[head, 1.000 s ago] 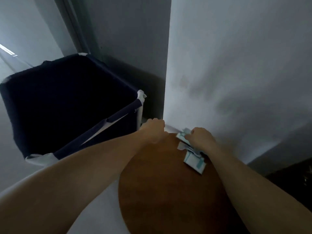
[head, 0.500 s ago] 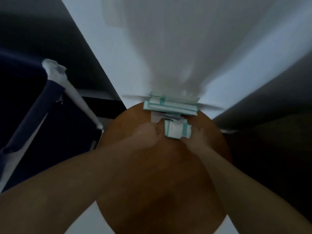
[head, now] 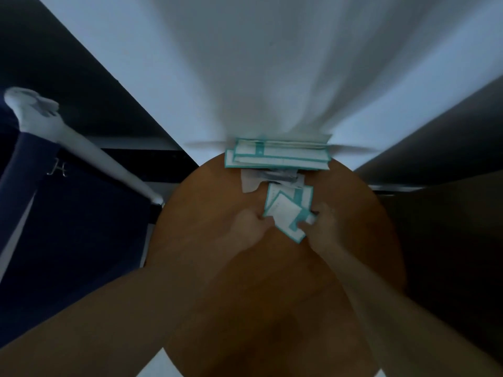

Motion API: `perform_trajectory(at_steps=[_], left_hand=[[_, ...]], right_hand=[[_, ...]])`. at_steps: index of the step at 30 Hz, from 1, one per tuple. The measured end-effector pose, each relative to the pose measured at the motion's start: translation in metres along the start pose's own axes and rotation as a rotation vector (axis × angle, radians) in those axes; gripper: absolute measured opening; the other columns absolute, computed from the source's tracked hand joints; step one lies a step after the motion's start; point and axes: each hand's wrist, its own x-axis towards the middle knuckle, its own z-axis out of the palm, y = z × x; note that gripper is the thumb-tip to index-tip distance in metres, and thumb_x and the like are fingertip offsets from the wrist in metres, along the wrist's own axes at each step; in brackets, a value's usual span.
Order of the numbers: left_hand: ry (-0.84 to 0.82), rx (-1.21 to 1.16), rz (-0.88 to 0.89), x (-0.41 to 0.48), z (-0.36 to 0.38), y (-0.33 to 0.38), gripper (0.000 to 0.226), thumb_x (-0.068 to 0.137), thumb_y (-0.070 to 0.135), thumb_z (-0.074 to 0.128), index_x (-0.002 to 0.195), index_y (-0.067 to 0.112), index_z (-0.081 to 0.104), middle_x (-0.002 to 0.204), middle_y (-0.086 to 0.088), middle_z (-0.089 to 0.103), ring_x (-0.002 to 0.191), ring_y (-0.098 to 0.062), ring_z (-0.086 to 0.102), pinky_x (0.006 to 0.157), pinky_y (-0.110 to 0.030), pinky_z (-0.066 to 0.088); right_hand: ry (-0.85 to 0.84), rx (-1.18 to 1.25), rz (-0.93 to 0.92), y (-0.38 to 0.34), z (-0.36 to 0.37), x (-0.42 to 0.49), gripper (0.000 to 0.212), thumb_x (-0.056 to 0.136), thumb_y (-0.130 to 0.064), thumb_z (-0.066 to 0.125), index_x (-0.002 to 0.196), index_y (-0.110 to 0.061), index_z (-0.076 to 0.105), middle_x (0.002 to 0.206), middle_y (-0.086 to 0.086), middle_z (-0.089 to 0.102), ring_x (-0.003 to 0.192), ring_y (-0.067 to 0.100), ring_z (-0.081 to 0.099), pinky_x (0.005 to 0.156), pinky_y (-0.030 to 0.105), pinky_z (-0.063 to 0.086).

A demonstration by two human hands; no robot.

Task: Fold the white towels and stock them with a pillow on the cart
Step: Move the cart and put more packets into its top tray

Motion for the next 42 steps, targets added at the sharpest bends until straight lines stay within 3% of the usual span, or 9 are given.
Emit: perform_trajectory(at_steps=[4,7,9,11,16,20,25,29,42], left_hand=[[0.049,-0.321,-0.107,-0.005,0.012,-0.014,0.014,0.09,0.027,0.07,0.09,0.013,0.069,0.078,0.0,0.067,0.07,-0.016,0.061,0.054,-0.022,0.042],[-0.033,-0.576,-0.292,-0.013,0.017,-0.018,0.013,0.091,0.027,0.067,0.1,0.018,0.067,0.085,-0.001,0.072,0.068,-0.017,0.065,0.06,-0.031,0.053],[-0.062,-0.782,-0.315,-0.016,0.017,-0.019,0.022,0.093,0.02,0.065,0.114,0.014,0.066,0.098,-0.006,0.075,0.084,-0.023,0.071,0.074,-0.041,0.059],[-0.006,-0.843,-0.289,-0.016,0.016,-0.023,0.026,0.094,0.015,0.064,0.119,0.01,0.063,0.107,-0.01,0.073,0.089,-0.024,0.072,0.071,-0.039,0.06],[0.128,-0.818,-0.306,-0.016,0.012,-0.031,0.02,0.095,0.011,0.062,0.115,0.011,0.062,0.104,-0.011,0.072,0.08,-0.02,0.071,0.064,-0.037,0.059],[0.199,-0.799,-0.313,-0.017,0.008,-0.034,0.026,0.096,0.01,0.06,0.121,0.006,0.059,0.105,-0.012,0.071,0.087,-0.026,0.069,0.084,-0.052,0.055],[0.228,-0.834,-0.296,-0.034,0.002,-0.026,0.018,0.097,0.007,0.058,0.115,0.009,0.06,0.095,-0.005,0.071,0.079,-0.019,0.069,0.06,-0.03,0.058],[0.244,-0.821,-0.249,-0.059,-0.007,-0.013,0.025,0.096,0.007,0.058,0.12,0.001,0.061,0.09,-0.008,0.071,0.072,-0.022,0.068,0.068,-0.037,0.05],[0.296,-0.803,0.117,-0.177,-0.076,0.044,0.018,0.093,0.001,0.06,0.111,0.004,0.063,0.105,-0.016,0.071,0.084,-0.028,0.069,0.066,-0.033,0.059]], right_hand=[[-0.109,0.237,0.064,0.008,0.01,-0.018,0.008,0.088,-0.008,0.072,0.093,-0.008,0.066,0.091,0.012,0.07,0.075,0.019,0.065,0.064,0.031,0.05],[-0.267,0.395,0.104,0.001,0.01,-0.027,0.012,0.094,-0.006,0.063,0.083,-0.009,0.062,0.074,0.008,0.065,0.045,0.001,0.057,0.044,0.016,0.044],[-0.284,0.33,0.071,0.001,0.009,-0.024,0.021,0.097,-0.026,0.062,0.08,-0.013,0.064,0.076,0.007,0.066,0.054,0.004,0.063,0.05,0.023,0.052],[-0.101,0.114,-0.013,0.005,0.005,-0.007,0.019,0.092,-0.037,0.063,0.091,-0.018,0.068,0.097,0.007,0.069,0.088,0.019,0.068,0.079,0.04,0.057],[0.023,-0.071,-0.114,-0.007,-0.006,0.04,0.067,0.079,-0.024,0.082,0.136,-0.01,0.05,0.14,0.016,0.036,0.124,0.034,0.045,0.103,0.041,0.039],[-0.031,-0.192,-0.134,-0.006,0.007,0.047,0.075,0.068,-0.025,0.09,0.126,-0.002,0.048,0.133,0.019,0.035,0.115,0.038,0.049,0.096,0.041,0.043],[-0.07,-0.094,-0.003,0.009,0.004,0.026,0.053,0.067,-0.023,0.091,0.104,-0.005,0.058,0.119,0.016,0.055,0.101,0.033,0.06,0.088,0.042,0.051],[-0.171,0.077,0.031,0.016,-0.003,0.0,0.025,0.076,-0.013,0.083,0.084,-0.015,0.06,0.093,0.011,0.069,0.086,0.031,0.066,0.078,0.041,0.055],[0.004,0.627,-0.136,-0.058,-0.096,-0.176,0.007,0.09,-0.013,0.07,0.095,-0.008,0.067,0.09,0.012,0.073,0.074,0.018,0.067,0.061,0.029,0.05]])
